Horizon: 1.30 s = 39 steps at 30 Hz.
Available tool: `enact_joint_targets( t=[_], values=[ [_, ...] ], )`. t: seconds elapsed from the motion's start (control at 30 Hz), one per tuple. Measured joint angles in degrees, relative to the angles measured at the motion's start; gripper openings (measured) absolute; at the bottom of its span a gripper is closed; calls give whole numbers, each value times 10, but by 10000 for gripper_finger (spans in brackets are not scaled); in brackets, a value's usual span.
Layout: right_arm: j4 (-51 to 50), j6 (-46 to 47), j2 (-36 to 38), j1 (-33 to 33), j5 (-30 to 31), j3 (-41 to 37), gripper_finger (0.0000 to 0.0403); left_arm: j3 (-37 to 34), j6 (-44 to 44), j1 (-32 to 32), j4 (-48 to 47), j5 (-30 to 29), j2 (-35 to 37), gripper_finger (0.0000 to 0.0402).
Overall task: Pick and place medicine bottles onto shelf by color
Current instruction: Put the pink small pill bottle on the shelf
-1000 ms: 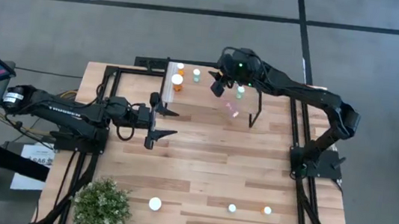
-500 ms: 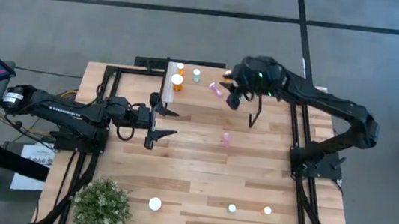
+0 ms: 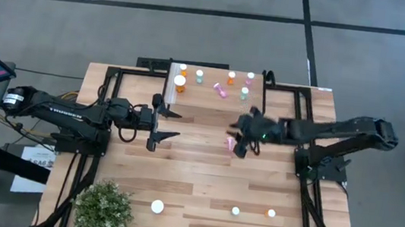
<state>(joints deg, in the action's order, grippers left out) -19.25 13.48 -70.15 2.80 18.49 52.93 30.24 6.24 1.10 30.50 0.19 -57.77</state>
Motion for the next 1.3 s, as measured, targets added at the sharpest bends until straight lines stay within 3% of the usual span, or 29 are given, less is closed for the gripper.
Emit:
enact_joint_targets(
  t=[0.17, 0.37, 0.7, 0.87, 0.97, 1.13, 1.3],
  values=[
    [-2, 118, -47, 30, 24, -40, 142, 0, -5, 0, 0, 0, 0, 261],
    [6, 238, -114, 5, 27, -39, 148, 0, -11, 0, -1, 0, 0, 261],
    [14, 40, -110, -45, 27, 72, 139, 0, -11, 0, 0, -1, 0, 261],
    [12, -3, -127, -93, 43, 167, 130, 0, -11, 0, 1, -2, 0, 261],
    [-80, -10, -173, -139, -2, 243, 129, 0, -11, 0, 2, -2, 0, 261],
    [-177, -54, -253, -195, -16, 370, 135, 0, -11, 0, 0, -1, 0, 261],
    [-248, -75, -315, -226, -36, 451, 143, 0, -10, 0, -7, -1, 0, 261]
  ],
)
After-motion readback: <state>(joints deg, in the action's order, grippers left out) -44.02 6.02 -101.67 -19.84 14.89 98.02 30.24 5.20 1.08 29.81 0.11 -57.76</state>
